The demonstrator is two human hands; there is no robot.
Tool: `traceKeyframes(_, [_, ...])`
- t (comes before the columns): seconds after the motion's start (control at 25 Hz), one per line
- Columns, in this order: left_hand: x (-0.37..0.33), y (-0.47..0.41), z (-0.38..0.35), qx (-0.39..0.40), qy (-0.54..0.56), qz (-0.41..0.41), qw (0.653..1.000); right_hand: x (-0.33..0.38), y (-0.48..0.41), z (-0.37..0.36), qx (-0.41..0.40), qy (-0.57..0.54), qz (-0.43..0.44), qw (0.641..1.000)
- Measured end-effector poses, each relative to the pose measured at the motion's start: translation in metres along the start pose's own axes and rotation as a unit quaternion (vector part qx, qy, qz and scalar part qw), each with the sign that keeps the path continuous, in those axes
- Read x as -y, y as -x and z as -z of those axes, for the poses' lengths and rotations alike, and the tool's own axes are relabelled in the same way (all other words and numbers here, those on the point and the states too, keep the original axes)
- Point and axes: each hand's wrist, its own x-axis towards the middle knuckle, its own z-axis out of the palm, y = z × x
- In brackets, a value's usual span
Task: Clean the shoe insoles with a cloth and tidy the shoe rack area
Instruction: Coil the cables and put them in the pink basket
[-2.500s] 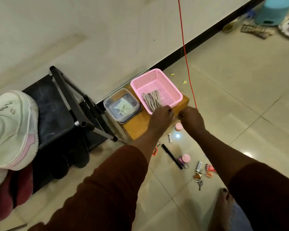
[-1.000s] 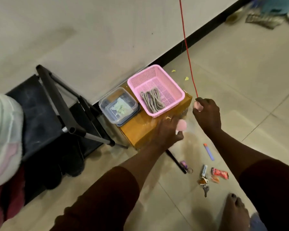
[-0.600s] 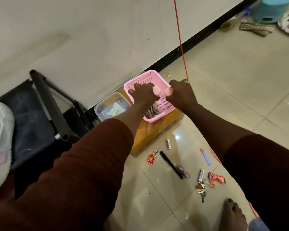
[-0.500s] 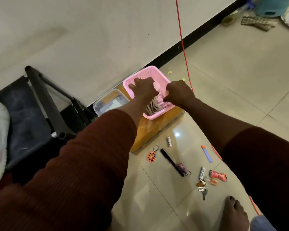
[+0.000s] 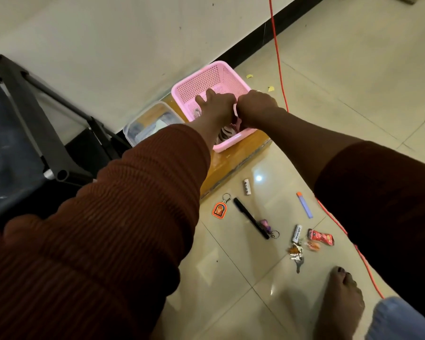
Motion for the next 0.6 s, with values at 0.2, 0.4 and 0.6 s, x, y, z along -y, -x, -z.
traceKeyframes(0.2, [-0.005, 0.012, 0.004, -0.033, 0.029, -0.008, 0.999, -0.004, 0.024, 0.010, -0.071, -0.032, 0.022, 0.997])
traceKeyframes(0.4, [-0.017, 0.056, -0.005, -0.158, 0.125, -0.046, 0.978, -0.024, 0.092, -0.006, -0.176, -0.127, 0.009, 0.976])
traceKeyframes(0.6, [-0.027, 0.114, -0.061, -0.350, 0.164, -0.223, 0.895, -0.039, 0.147, -0.067, -0.107, -0.234, -0.197, 0.946])
